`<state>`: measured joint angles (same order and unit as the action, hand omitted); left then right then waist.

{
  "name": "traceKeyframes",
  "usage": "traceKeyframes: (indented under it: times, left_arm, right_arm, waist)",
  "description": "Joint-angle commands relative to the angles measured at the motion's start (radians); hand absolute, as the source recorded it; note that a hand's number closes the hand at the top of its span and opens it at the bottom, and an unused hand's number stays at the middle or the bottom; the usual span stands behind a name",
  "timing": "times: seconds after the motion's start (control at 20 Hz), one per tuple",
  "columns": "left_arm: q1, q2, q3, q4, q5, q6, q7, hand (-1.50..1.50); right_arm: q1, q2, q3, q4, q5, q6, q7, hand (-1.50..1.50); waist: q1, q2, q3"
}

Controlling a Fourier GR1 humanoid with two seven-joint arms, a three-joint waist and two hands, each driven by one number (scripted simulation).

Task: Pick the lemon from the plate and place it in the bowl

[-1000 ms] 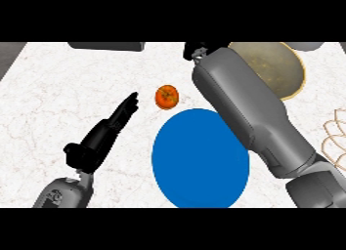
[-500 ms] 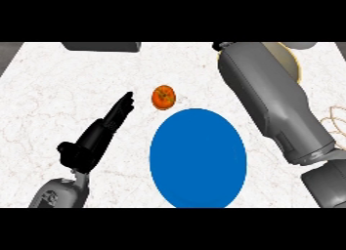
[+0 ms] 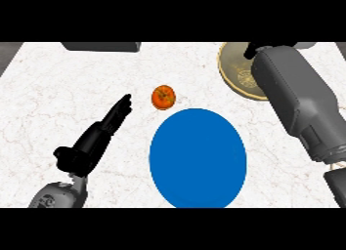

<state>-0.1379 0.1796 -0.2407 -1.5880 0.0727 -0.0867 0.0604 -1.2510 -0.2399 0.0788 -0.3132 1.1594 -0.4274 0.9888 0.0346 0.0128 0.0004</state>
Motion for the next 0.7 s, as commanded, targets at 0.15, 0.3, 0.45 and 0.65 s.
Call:
traceKeyframes:
  times: [0.15,0.3,0.45,0.65]
  left_arm:
    - [0.022,-0.026,-0.033,-0.014,-0.021,0.004,-0.007,0.00]
    - [0.005,-0.018,-0.006,-0.026,-0.006,-0.004,0.010,0.00]
    - [-0.024,-0.010,0.020,0.030,-0.007,-0.020,-0.010,0.00]
    - [-0.007,-0.018,0.016,0.012,0.003,-0.028,0.003,0.00]
  right_arm:
    - [0.050,-0.030,-0.206,0.035,-0.221,0.015,-0.154,-1.50]
    - [0.081,-0.029,-0.214,0.031,-0.234,-0.043,-0.294,-1.50]
    - [0.109,-0.027,-0.225,0.022,-0.236,-0.143,-0.352,-1.50]
    - [0.063,-0.047,-0.232,-0.009,-0.218,-0.245,-0.287,-1.50]
  waist:
    - [0.014,0.006,0.002]
    - [0.013,0.005,0.001]
    - [0.005,0.005,0.001]
    - [-0.001,-0.001,0.000]
